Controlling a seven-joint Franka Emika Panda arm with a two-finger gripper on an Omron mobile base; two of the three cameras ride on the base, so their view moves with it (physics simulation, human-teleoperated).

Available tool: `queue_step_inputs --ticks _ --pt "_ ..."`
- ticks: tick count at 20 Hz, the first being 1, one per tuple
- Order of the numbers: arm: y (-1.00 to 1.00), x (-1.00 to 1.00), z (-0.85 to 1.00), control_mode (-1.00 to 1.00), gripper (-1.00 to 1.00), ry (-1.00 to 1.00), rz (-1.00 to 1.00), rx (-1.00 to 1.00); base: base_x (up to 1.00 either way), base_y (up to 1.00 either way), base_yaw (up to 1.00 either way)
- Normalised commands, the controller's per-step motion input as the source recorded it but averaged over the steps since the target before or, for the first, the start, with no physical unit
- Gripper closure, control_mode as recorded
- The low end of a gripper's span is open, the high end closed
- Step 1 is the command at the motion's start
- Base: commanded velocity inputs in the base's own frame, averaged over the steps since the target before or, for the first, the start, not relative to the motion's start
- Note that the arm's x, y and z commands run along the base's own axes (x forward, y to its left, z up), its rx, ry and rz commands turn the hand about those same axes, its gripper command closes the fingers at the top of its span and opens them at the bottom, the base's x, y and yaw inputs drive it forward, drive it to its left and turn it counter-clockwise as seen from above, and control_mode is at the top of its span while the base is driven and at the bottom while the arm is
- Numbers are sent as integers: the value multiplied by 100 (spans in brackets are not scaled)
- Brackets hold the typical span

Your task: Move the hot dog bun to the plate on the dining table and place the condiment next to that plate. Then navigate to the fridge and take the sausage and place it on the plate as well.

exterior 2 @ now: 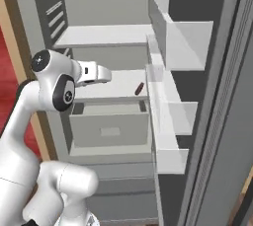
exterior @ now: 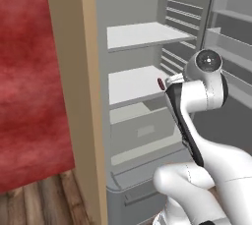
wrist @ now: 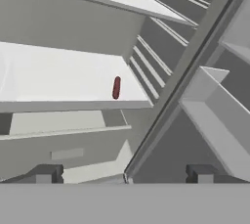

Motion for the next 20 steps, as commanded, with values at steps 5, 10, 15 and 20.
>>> queue_step_inputs --ticks 5,10,15,20 --pt "0 0 0 100 -100 0 0 0 2 -54 32" --pt "-4 0 -41 -100 -100 0 10 0 0 0 0" --pt "26 40 -51 -100 -100 0 0 0 0 0 0" --pt "47 65 -39 -100 -100 0 -3 0 0 0 0"
